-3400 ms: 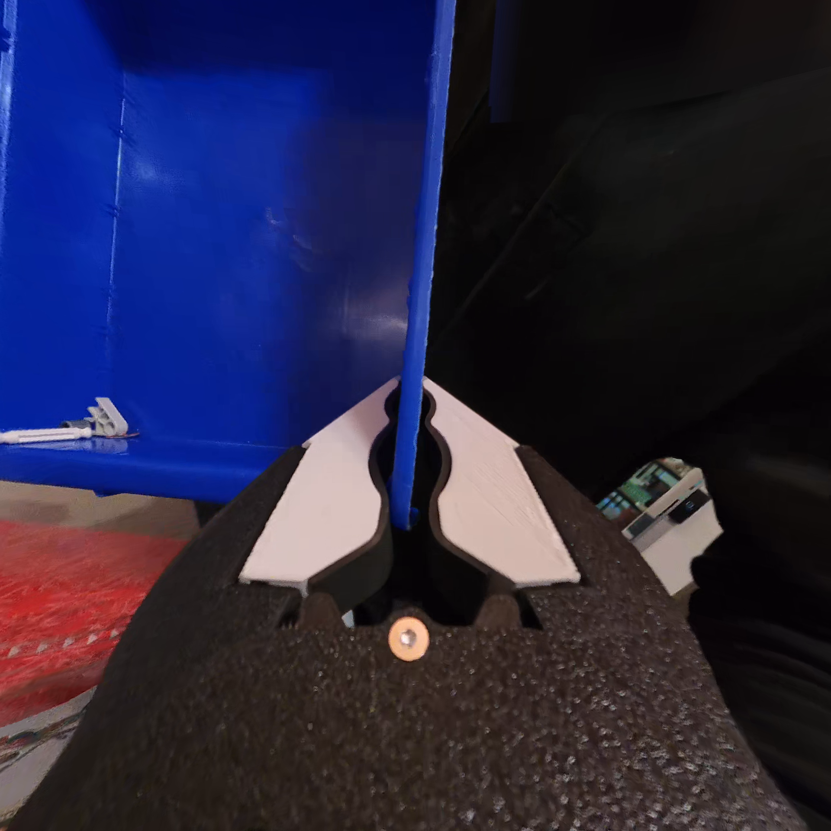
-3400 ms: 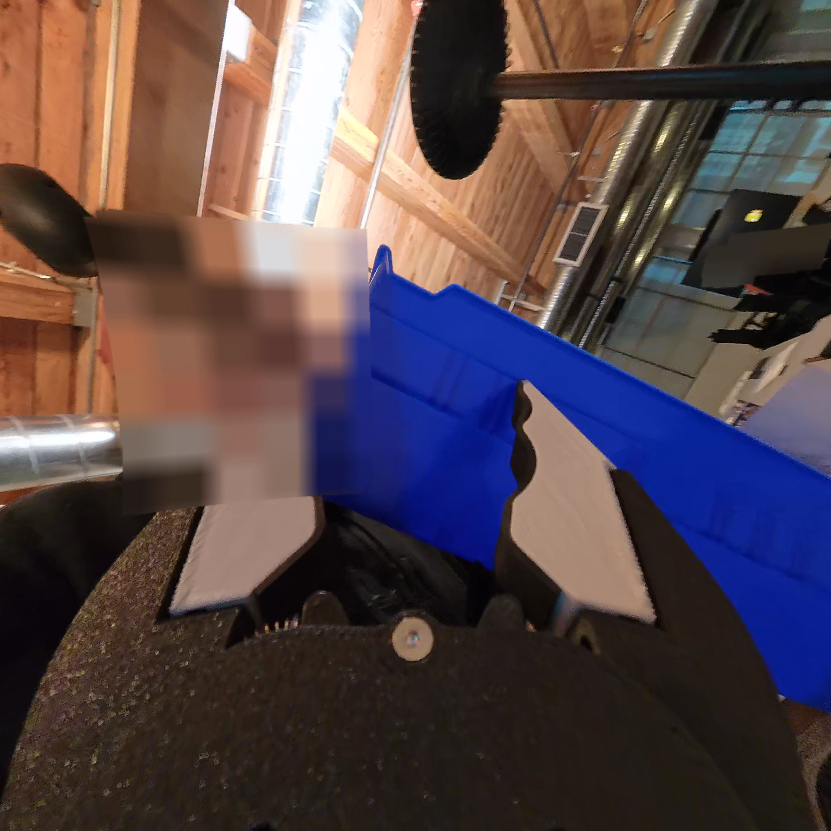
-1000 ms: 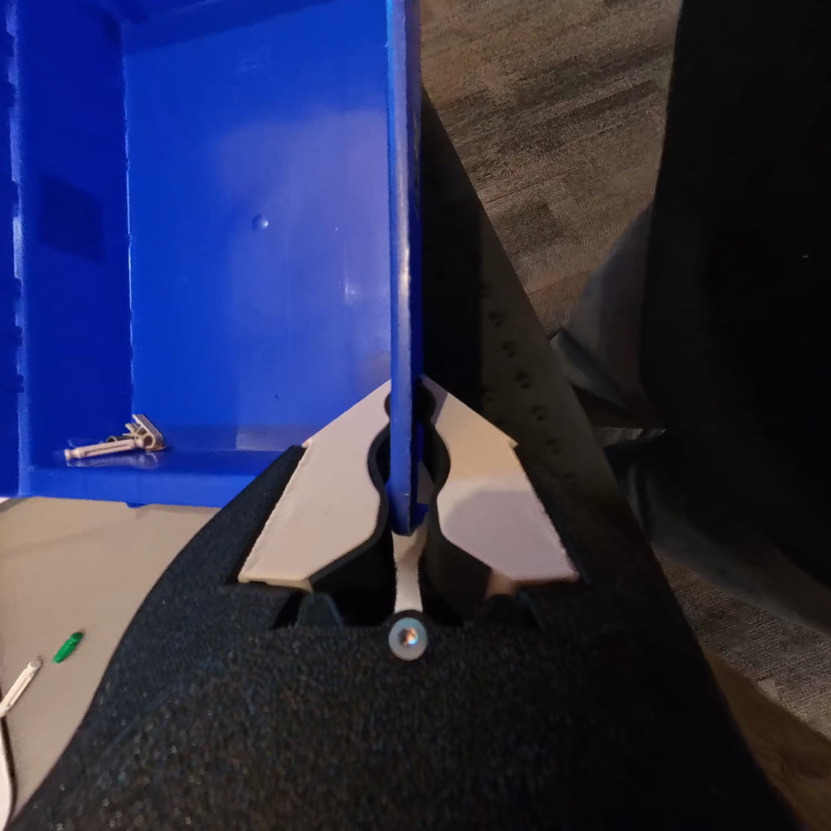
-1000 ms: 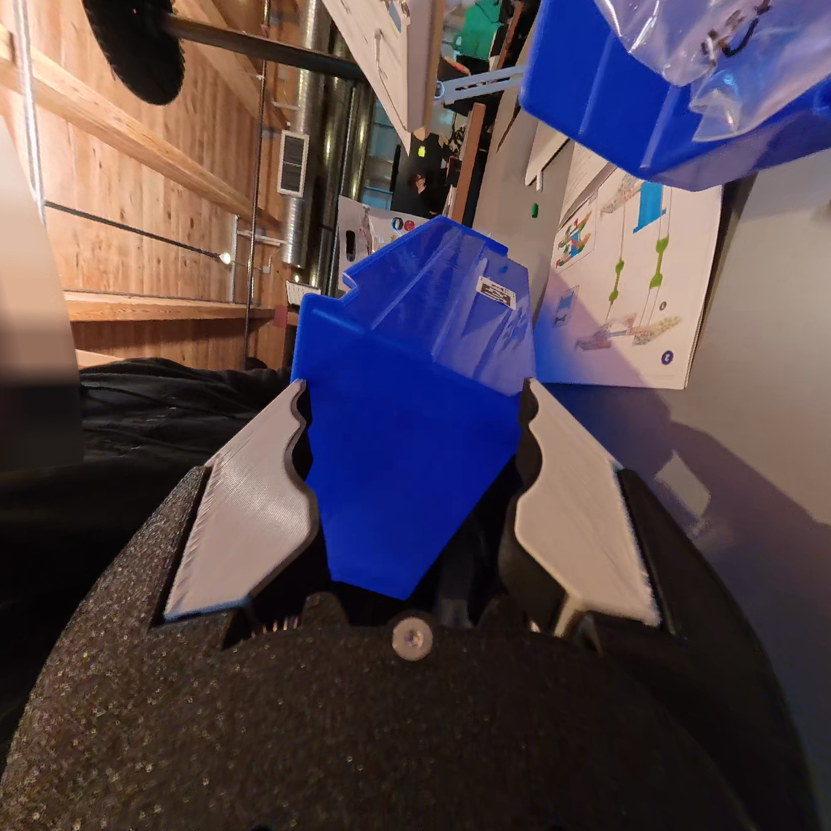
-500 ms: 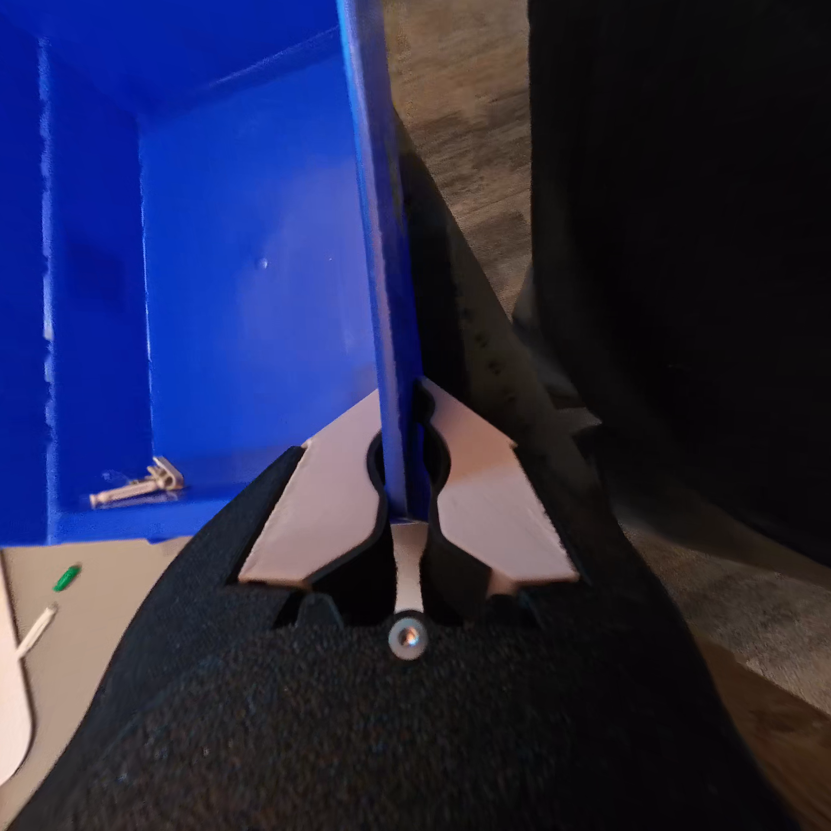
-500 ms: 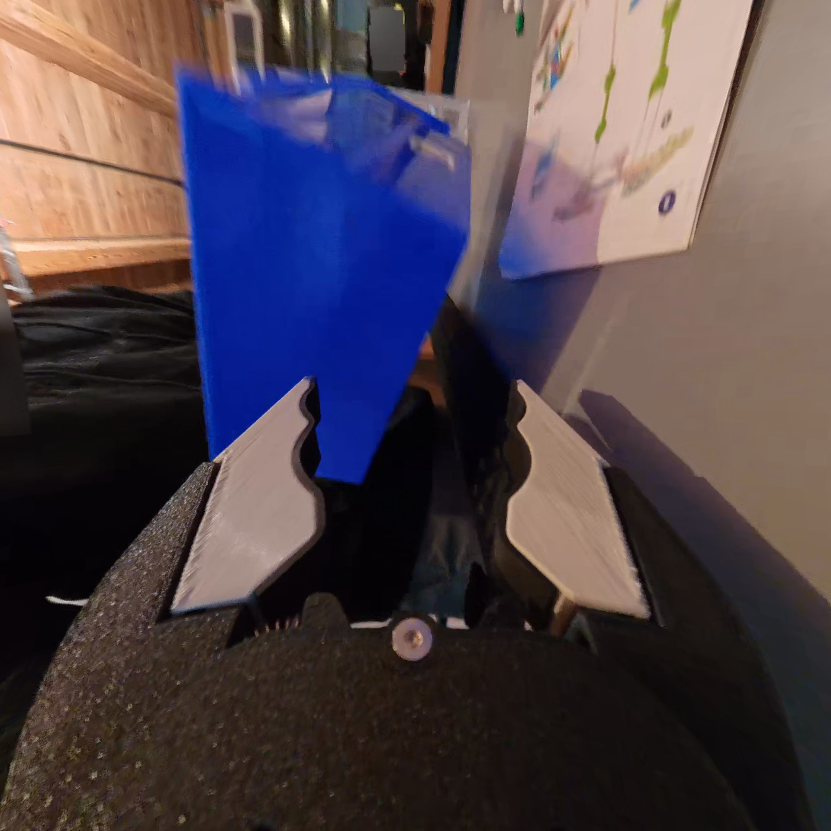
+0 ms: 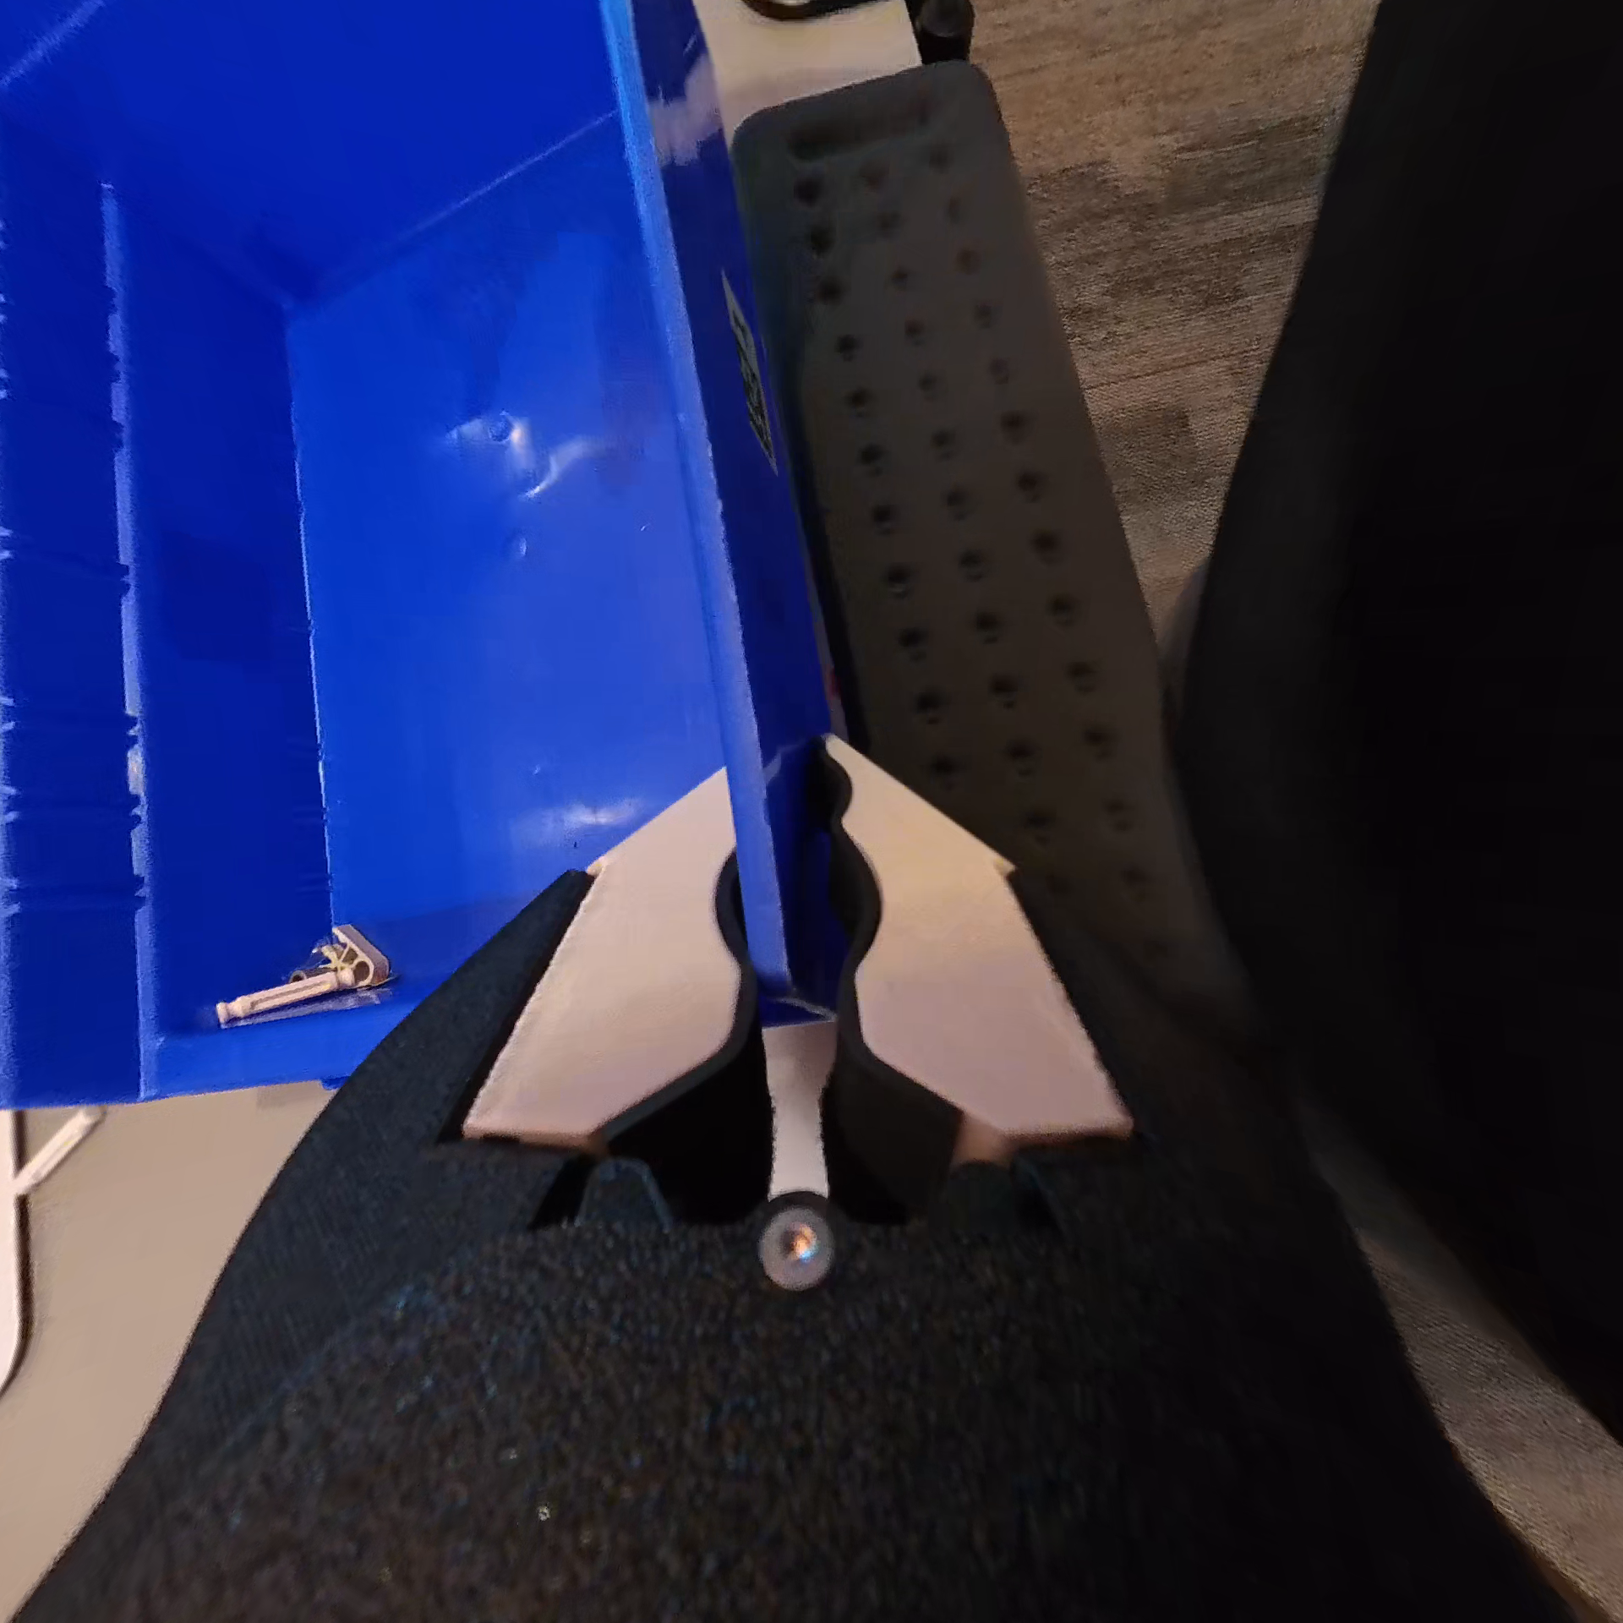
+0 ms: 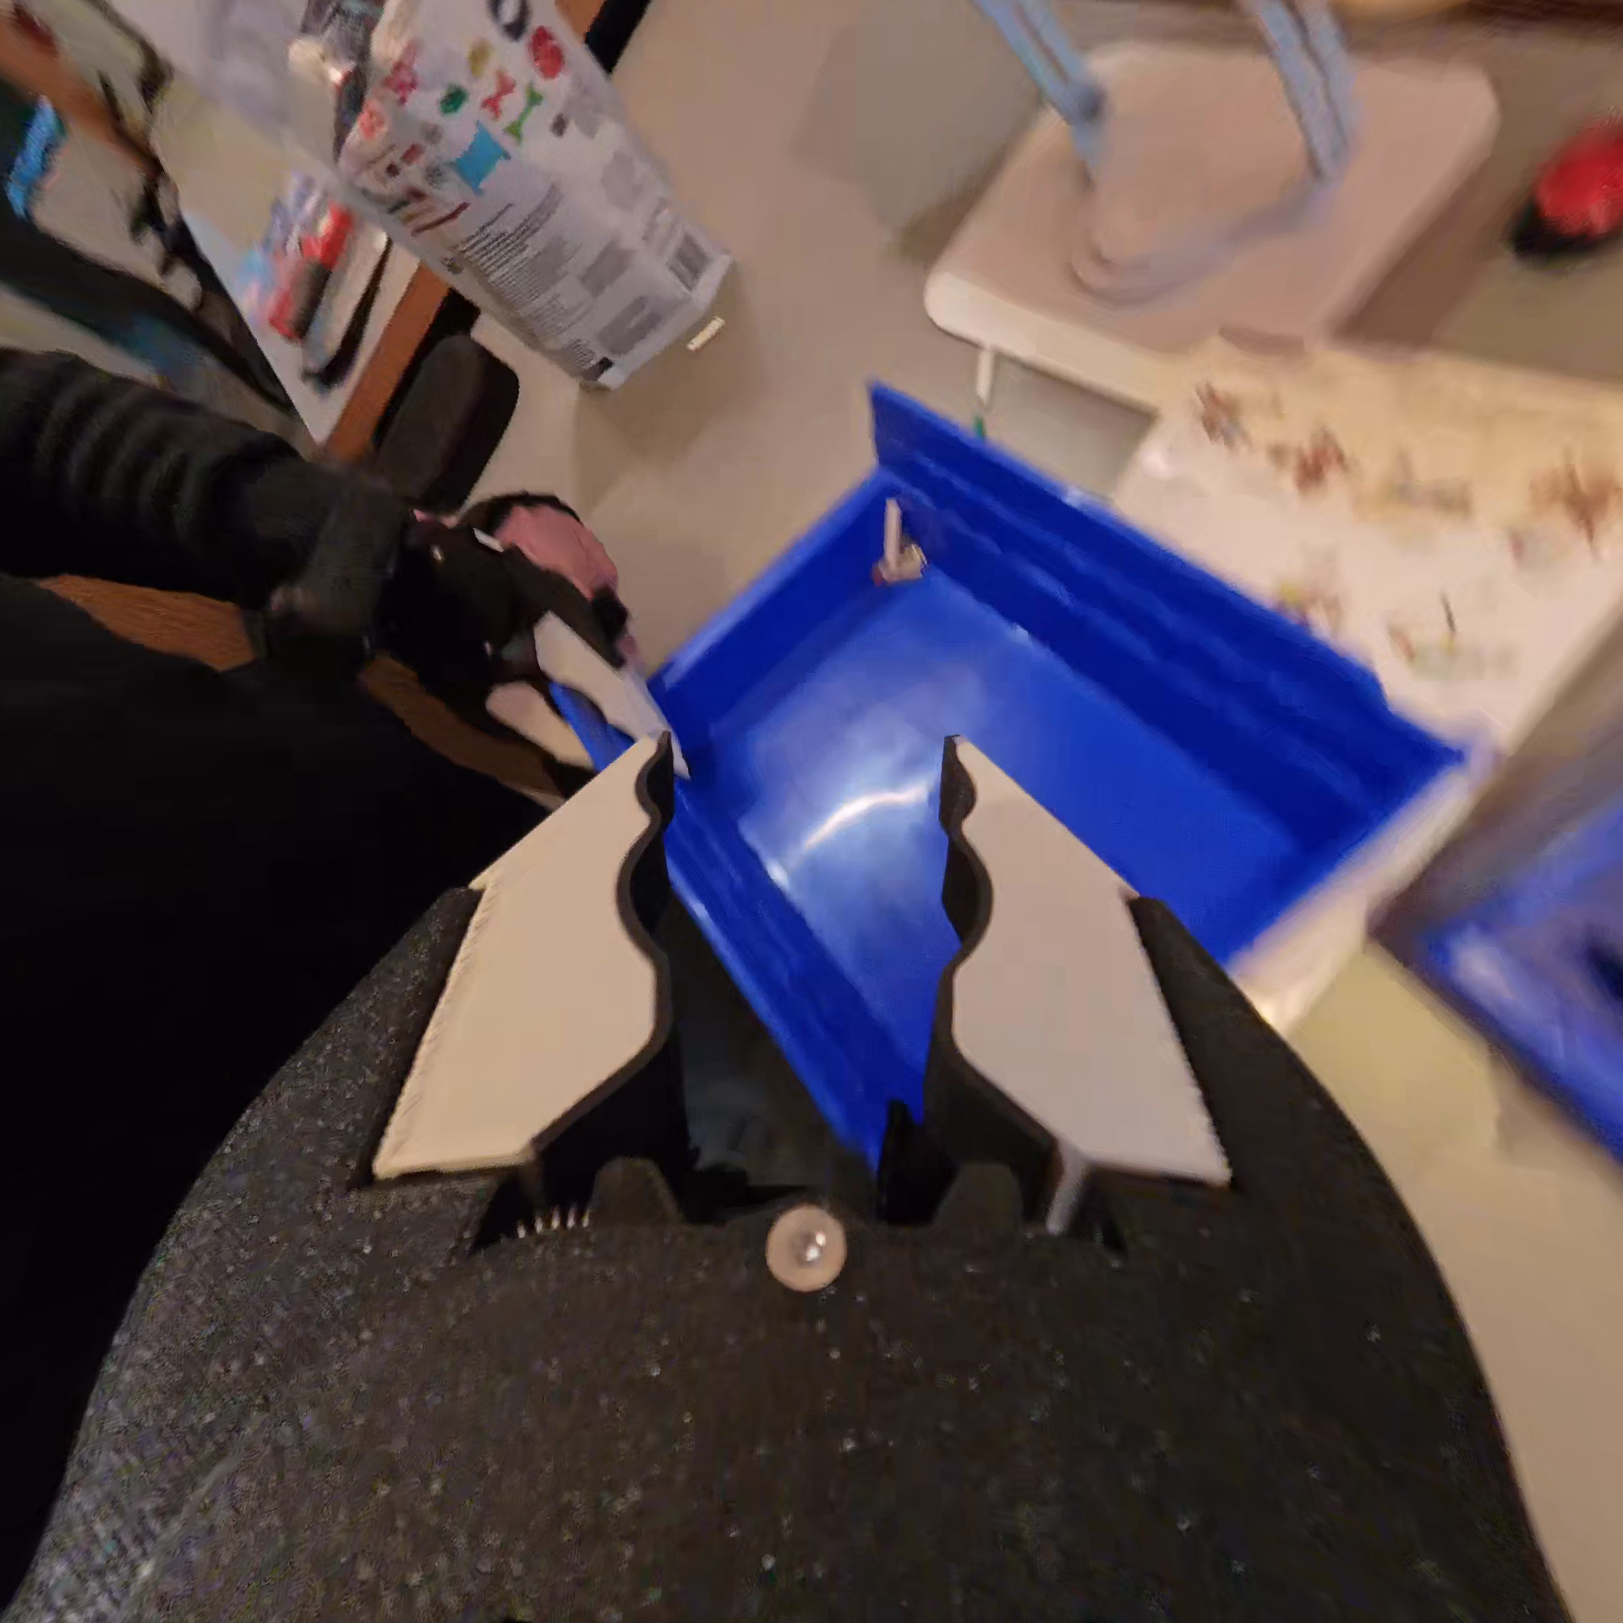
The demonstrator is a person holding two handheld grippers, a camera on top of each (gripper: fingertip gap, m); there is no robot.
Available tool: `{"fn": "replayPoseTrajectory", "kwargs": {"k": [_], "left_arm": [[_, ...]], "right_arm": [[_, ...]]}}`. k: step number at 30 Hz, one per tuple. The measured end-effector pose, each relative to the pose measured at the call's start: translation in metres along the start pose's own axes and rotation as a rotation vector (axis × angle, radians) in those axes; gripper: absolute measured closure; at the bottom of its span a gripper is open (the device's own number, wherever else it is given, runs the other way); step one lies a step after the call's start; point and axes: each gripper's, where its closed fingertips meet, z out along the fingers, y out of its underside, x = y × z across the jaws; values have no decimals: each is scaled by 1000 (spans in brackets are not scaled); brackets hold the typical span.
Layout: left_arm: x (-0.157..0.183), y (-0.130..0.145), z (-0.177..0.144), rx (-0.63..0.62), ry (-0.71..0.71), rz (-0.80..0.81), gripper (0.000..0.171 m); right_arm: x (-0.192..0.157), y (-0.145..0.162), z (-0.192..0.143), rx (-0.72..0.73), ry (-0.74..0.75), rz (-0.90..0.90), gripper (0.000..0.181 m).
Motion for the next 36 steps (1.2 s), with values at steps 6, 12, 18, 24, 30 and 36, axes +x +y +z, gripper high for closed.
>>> {"fn": "replayPoseTrajectory", "kwargs": {"k": [6,12,18,24,30,36], "left_arm": [[1,4,25,-45,-52,42,170],[7,18,37,-75,-82,6,152],[7,44,-20,-39,-162,-206,104],[-91,166,-125,-146,-662,-687,118],[-145,257,-163,-332,-944,-908,121],[-156,305,-182,-417,-1086,-993,128]], "right_arm": [[-16,-64,146,-158,83,-326,127],[23,-83,243,-321,165,-475,137],[65,-81,295,-494,219,-510,142],[91,-69,317,-579,285,-474,150],[100,-51,327,-639,339,-490,162],[104,-52,329,-653,348,-499,163]]}}
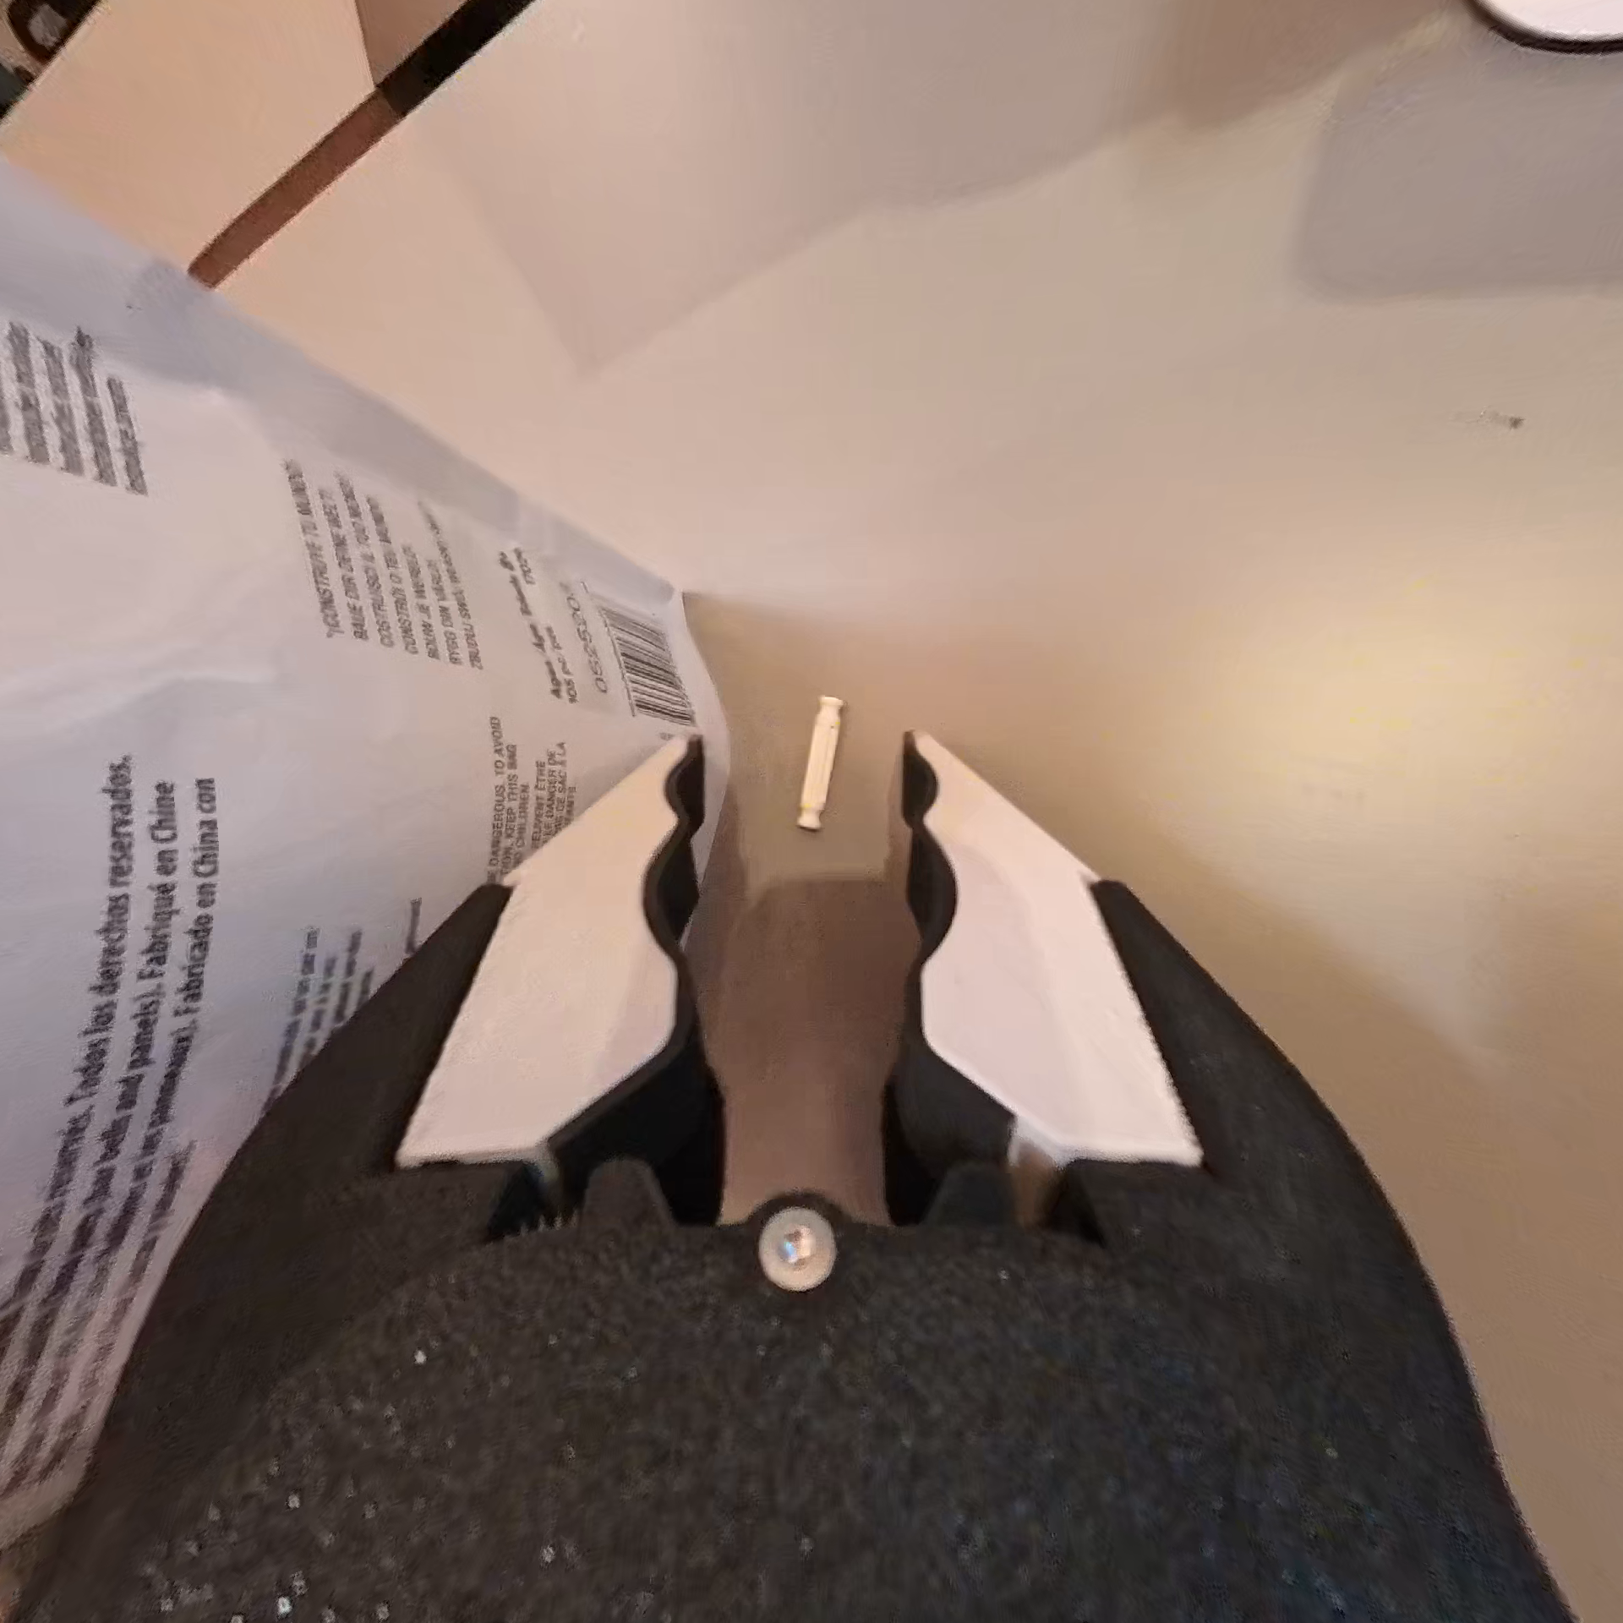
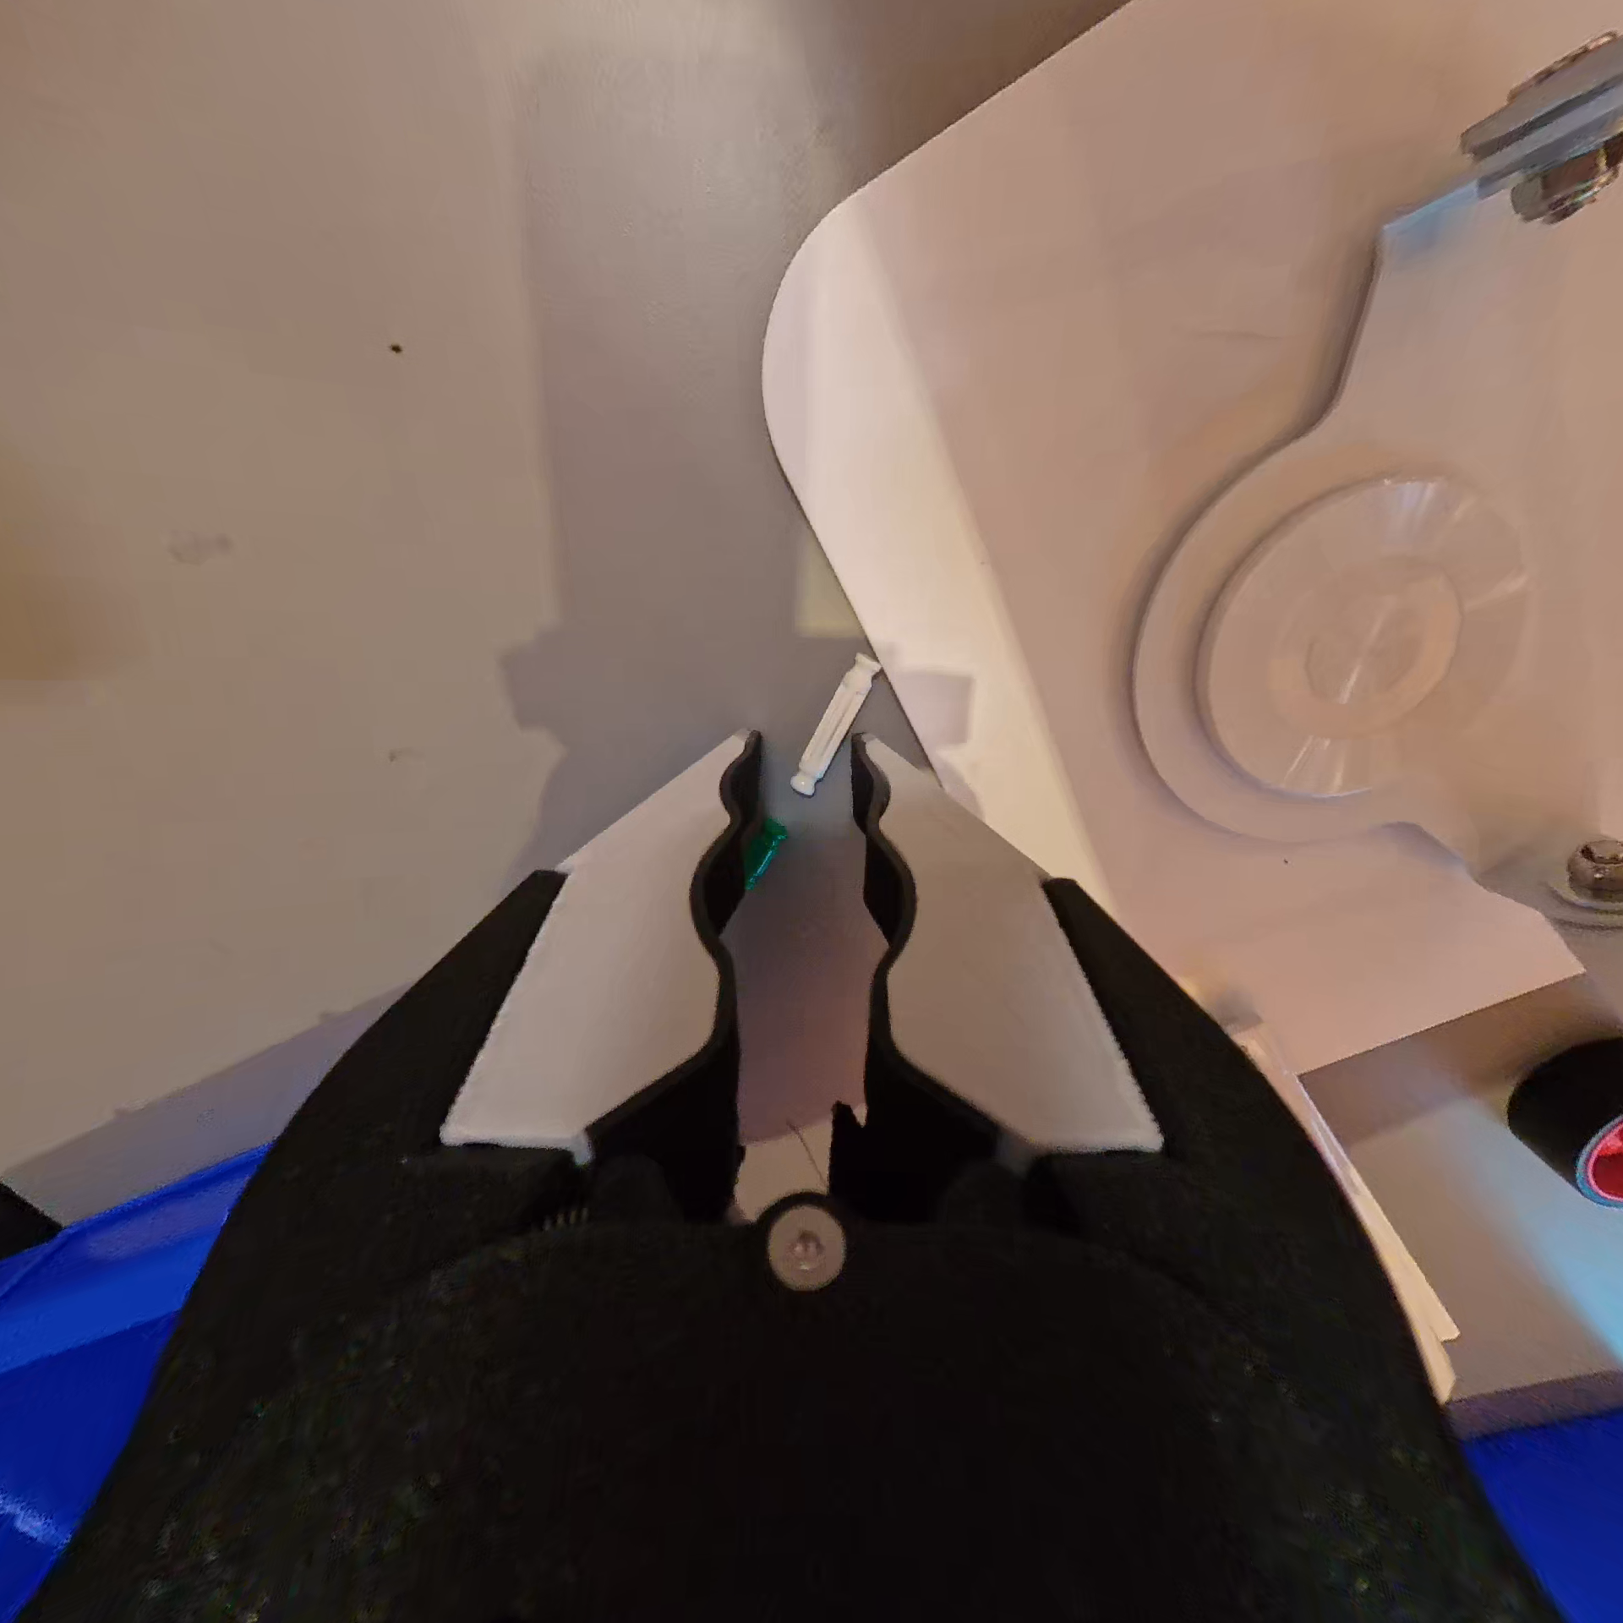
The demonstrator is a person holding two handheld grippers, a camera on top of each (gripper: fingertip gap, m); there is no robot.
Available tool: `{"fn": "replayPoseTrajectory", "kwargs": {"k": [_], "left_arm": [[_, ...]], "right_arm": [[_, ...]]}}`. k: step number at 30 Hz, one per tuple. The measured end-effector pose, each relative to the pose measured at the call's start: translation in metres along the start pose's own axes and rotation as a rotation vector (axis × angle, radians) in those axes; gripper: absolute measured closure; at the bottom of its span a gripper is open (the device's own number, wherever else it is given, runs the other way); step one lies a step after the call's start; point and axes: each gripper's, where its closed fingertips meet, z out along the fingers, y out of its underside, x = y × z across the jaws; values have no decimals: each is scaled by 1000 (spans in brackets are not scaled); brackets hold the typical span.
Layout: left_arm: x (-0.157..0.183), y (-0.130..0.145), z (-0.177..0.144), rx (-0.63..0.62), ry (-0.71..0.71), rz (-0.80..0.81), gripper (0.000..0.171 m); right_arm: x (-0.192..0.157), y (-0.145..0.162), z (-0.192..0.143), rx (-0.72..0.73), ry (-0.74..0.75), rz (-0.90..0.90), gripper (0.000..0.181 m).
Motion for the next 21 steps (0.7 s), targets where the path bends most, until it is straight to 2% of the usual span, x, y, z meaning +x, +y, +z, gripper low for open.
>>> {"fn": "replayPoseTrajectory", "kwargs": {"k": [3,4,5,8,11,14,15,18,21], "left_arm": [[4,10,11,-60,32,-2,137],[5,9,12,-52,42,-9,142],[7,7,13,-48,52,-4,148],[14,6,16,-49,90,-8,167],[15,6,16,-24,67,-16,168],[18,7,14,0,102,-45,168],[25,5,11,26,149,-57,168],[31,9,0,62,174,-68,169],[37,10,-20,119,226,-87,169]], "right_arm": [[1,0,0,-4,-1,-7,165],[1,0,0,-5,1,-13,166],[2,-1,0,0,3,-23,177],[1,-2,1,11,6,-50,178],[-4,-2,-2,27,-8,-65,178],[-13,-8,-12,70,-31,-89,178],[-17,-11,-17,84,-38,-104,178],[-34,-26,-42,164,-72,-137,178],[-64,-61,-92,336,-145,-186,178]]}}
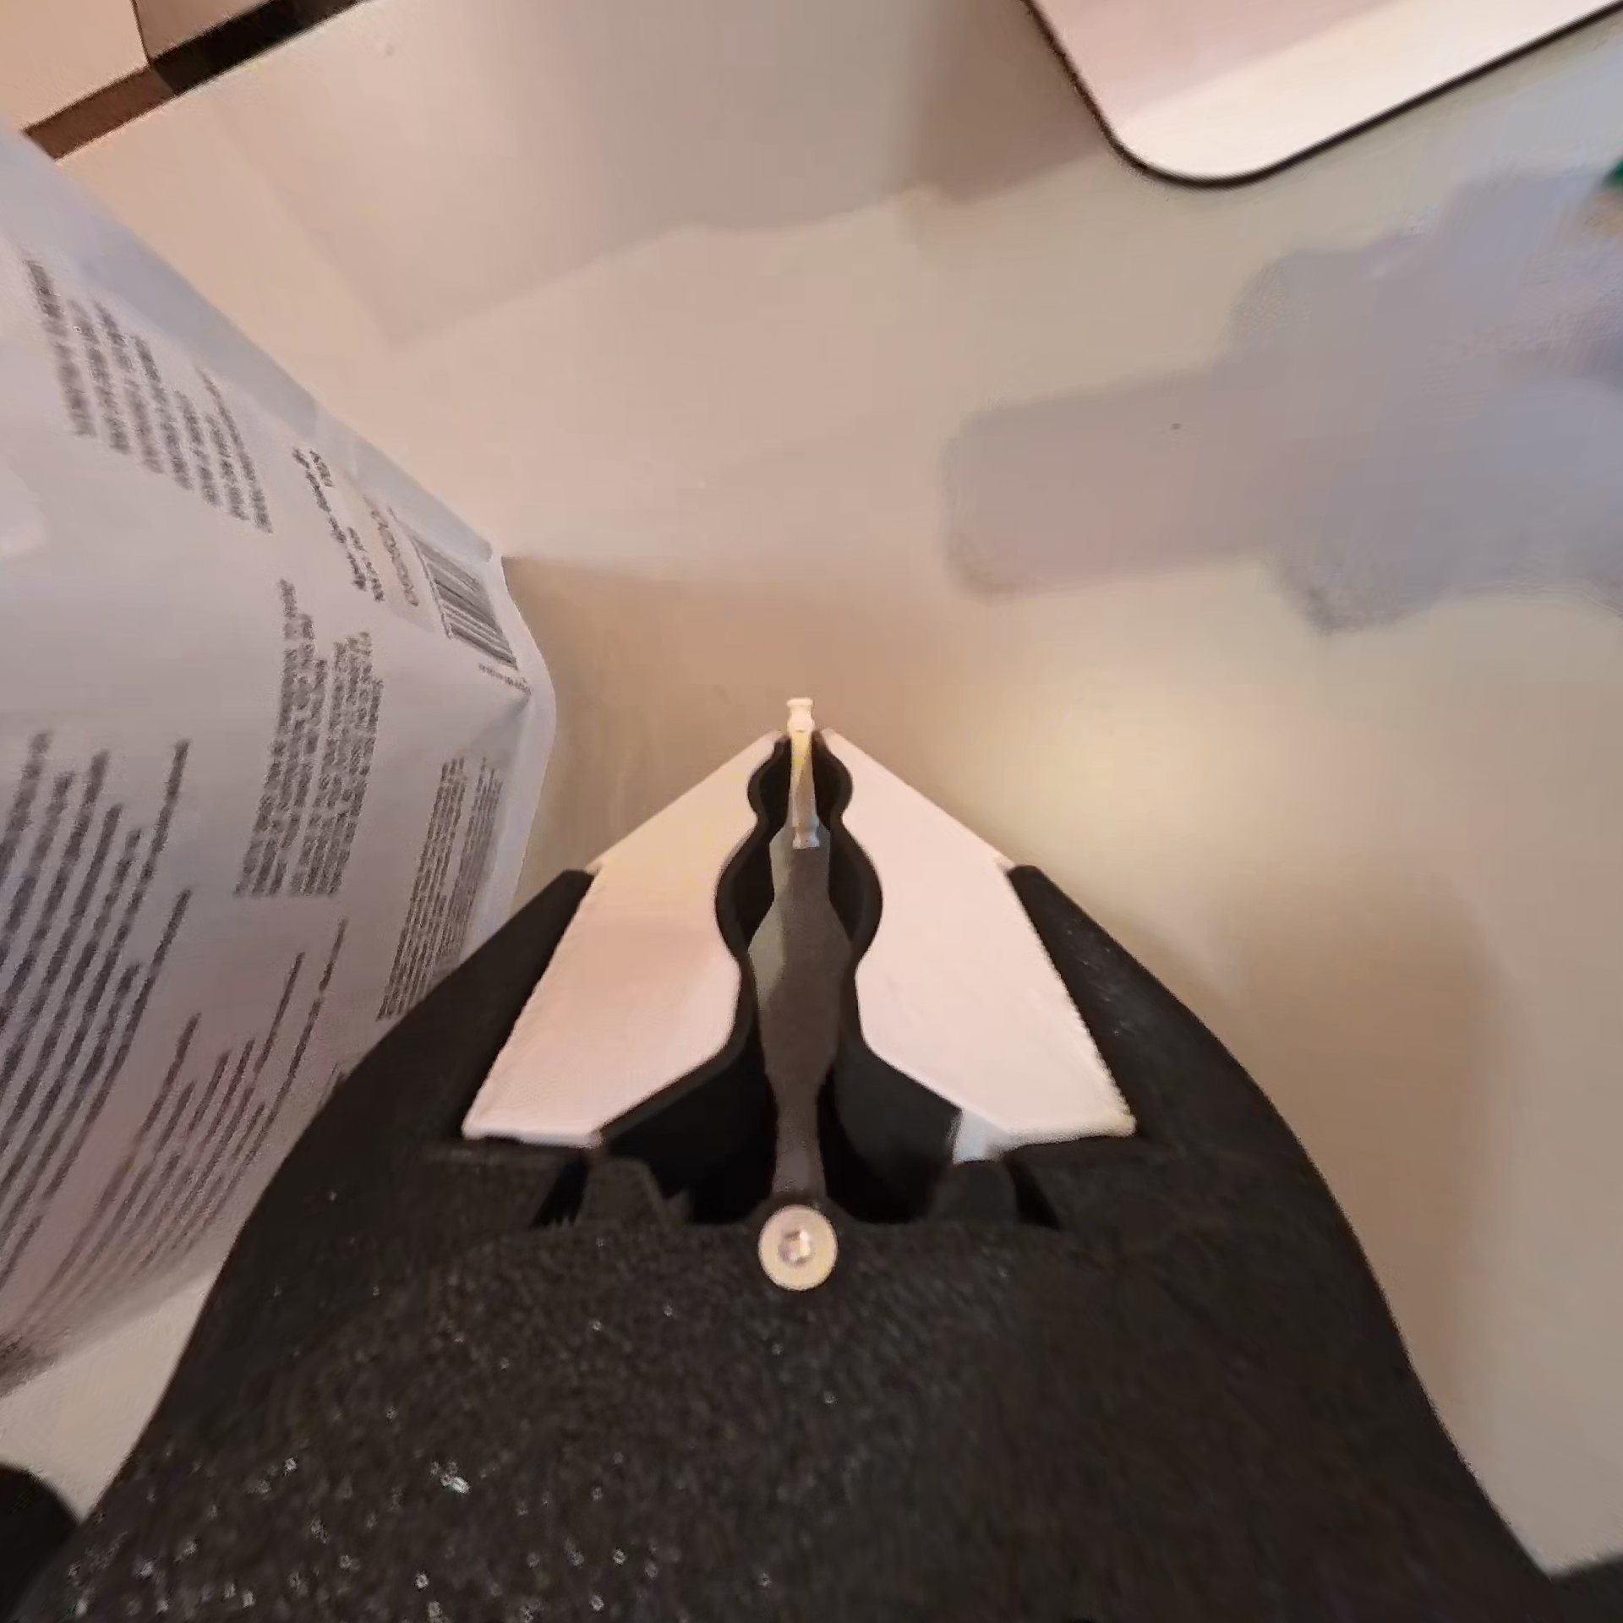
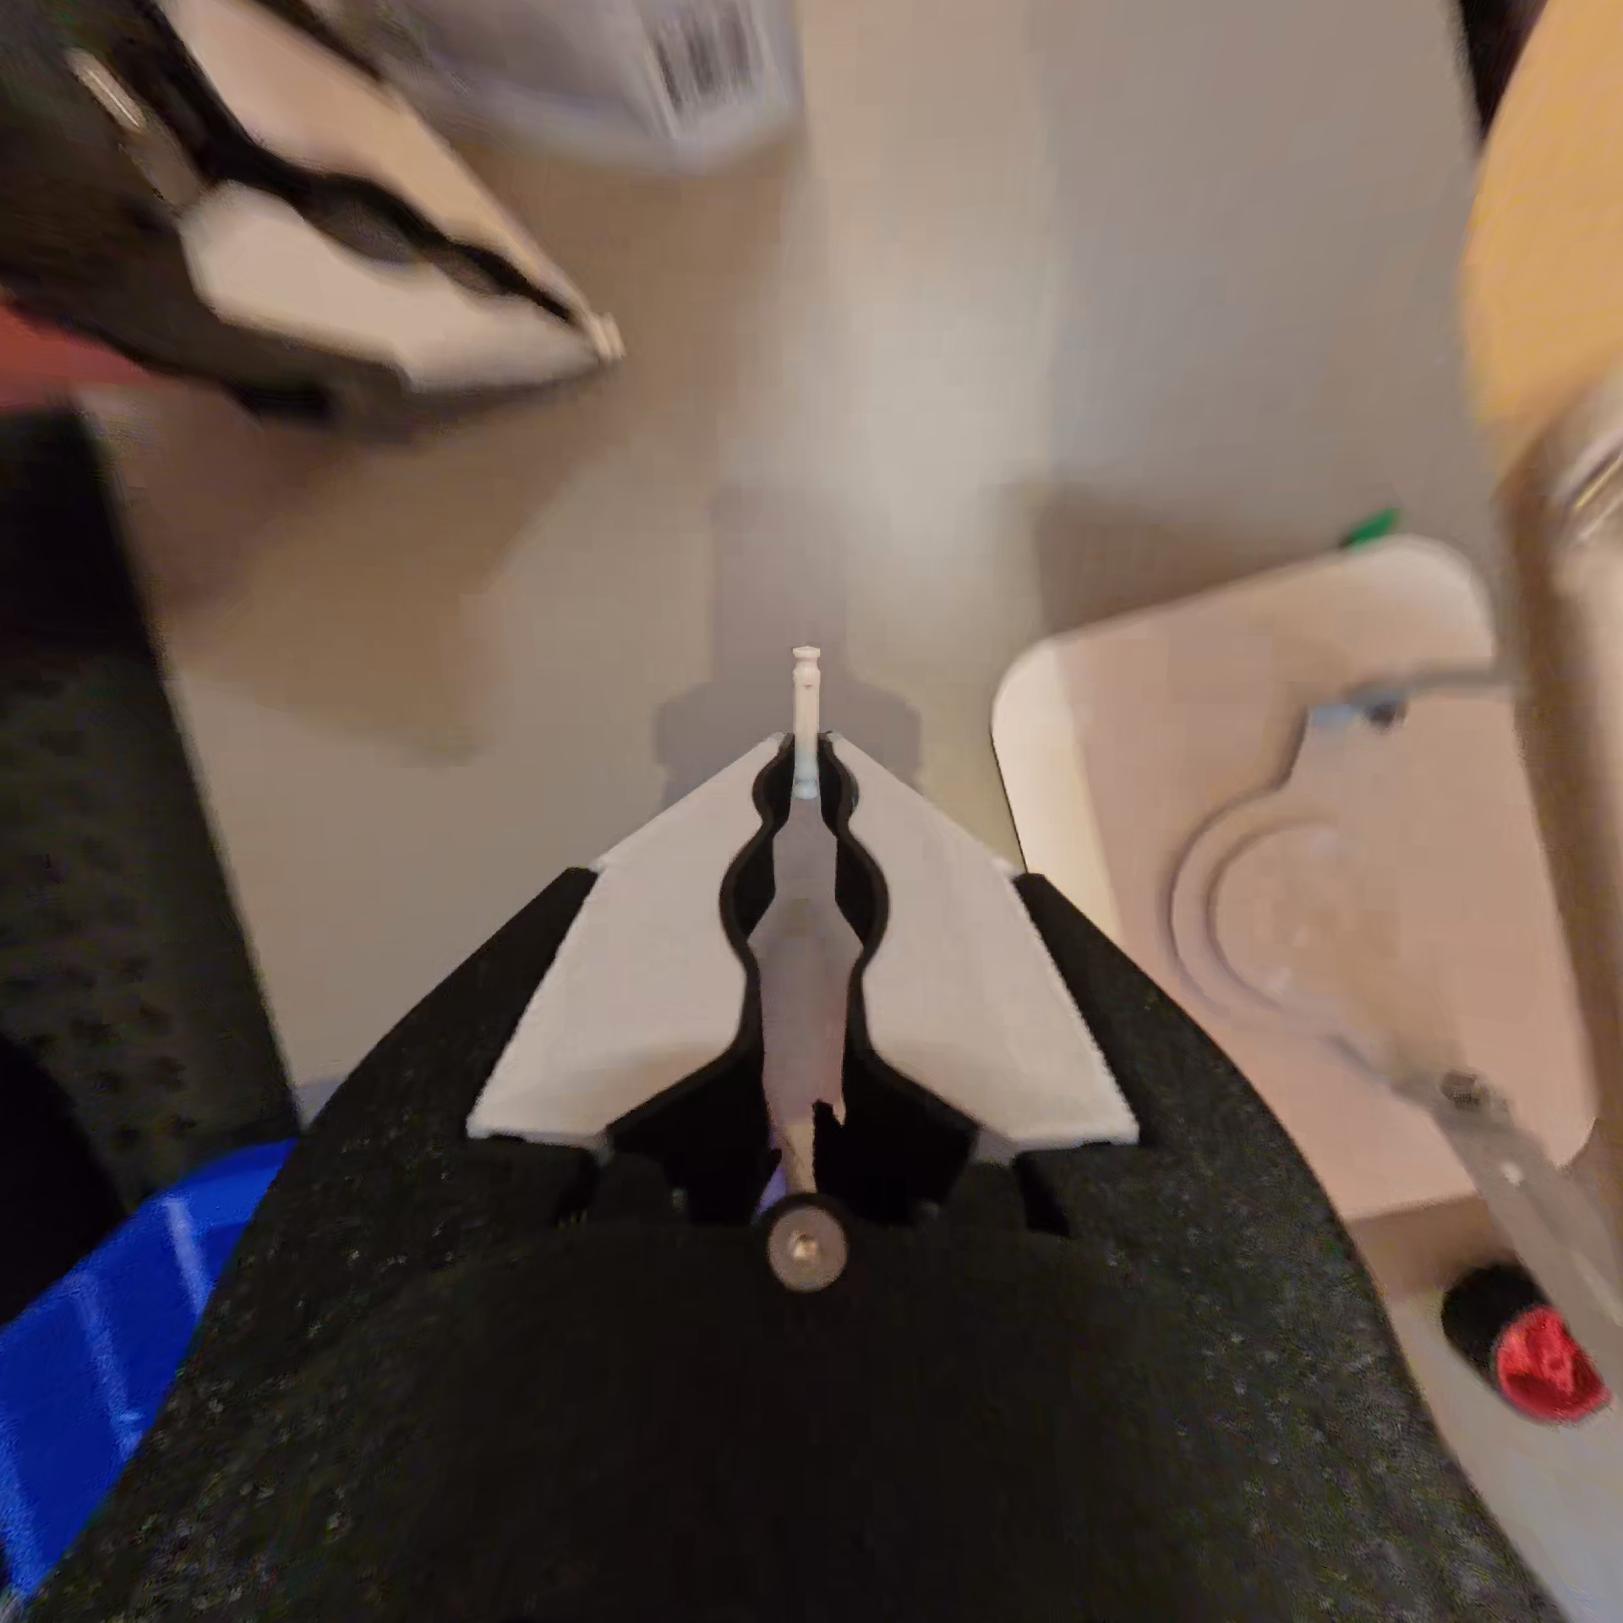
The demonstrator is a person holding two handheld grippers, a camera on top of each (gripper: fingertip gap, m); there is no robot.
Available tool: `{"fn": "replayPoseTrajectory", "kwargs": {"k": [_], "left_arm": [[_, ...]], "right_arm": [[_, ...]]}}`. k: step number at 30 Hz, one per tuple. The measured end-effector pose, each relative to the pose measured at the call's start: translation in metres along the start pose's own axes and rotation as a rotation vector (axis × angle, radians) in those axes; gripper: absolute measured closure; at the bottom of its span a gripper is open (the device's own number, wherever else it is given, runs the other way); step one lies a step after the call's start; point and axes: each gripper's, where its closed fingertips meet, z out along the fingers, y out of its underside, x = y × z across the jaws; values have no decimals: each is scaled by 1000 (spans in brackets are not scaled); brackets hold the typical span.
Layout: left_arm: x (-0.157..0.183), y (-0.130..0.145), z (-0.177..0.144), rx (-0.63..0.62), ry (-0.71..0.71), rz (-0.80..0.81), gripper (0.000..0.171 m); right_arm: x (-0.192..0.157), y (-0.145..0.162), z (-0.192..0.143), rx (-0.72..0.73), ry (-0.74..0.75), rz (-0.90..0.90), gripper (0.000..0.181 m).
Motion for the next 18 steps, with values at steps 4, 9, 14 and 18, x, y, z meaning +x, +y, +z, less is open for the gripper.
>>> {"fn": "replayPoseTrajectory", "kwargs": {"k": [4,9,14,18], "left_arm": [[14,-10,-44,77,56,-8,169],[8,-28,-109,154,22,-23,169],[-35,-57,-170,229,-114,-27,168],[-79,-92,-202,270,-220,22,168]], "right_arm": [[-52,-111,-52,262,-119,-114,178],[-88,-234,-62,411,-135,-271,177],[-92,-276,-23,394,-173,-257,146],[-71,-256,-59,446,-114,-207,142]]}}
